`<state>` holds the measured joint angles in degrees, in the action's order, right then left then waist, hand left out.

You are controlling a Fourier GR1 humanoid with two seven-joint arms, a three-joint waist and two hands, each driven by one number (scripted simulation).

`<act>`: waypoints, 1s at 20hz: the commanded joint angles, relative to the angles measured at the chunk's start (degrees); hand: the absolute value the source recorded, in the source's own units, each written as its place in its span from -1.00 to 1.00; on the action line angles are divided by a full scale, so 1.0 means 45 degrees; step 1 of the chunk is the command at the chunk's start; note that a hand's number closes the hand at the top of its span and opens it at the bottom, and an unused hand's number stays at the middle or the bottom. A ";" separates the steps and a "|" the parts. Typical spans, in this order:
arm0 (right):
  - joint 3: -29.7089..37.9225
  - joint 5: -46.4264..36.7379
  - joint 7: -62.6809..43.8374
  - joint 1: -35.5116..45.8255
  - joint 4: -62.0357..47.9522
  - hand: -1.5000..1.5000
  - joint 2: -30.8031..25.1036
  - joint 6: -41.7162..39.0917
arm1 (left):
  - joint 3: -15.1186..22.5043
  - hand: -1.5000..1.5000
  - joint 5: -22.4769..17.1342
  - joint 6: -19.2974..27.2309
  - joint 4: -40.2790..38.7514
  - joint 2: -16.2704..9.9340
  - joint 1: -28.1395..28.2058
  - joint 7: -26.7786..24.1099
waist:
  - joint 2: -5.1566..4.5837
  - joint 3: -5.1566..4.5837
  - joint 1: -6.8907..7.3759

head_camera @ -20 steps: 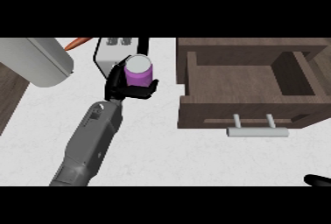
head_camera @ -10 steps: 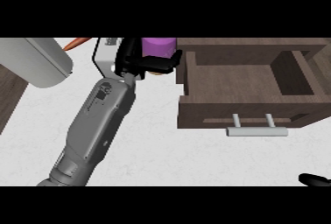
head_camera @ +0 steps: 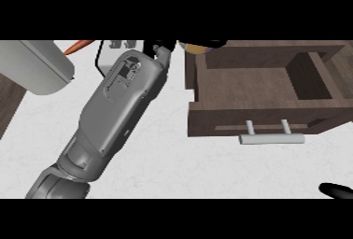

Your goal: Pick up the can, place it into the drawer and close the drawer

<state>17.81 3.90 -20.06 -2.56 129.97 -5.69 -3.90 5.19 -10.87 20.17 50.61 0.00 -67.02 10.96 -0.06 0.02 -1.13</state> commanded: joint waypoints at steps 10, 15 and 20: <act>-0.0223 -0.0258 0.0050 0.0828 -0.0413 -1.00 -0.0099 0.0223 | 0.1252 1.00 -0.1543 0.1433 -0.4039 0.0000 -0.4096 0.0140 | -0.0157 0.0018 -0.0488; 0.0176 0.0204 -0.0266 0.0917 -0.0313 -1.00 -0.0360 0.0186 | 0.1369 1.00 -0.2050 0.1240 -0.5538 0.0000 -0.4906 -0.0210 | -0.0203 0.0021 -0.0614; -0.0126 0.0452 -0.0638 0.0900 0.0235 -1.00 -0.0435 -0.0033 | 0.2485 1.00 -0.2747 0.2085 -0.5956 0.0000 -0.4832 -0.0867 | -0.0211 0.0027 -0.0950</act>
<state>17.85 5.47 -20.82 0.53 129.08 -7.46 -4.54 13.36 -21.09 27.64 25.98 0.00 -88.43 8.89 -0.97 0.16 -4.58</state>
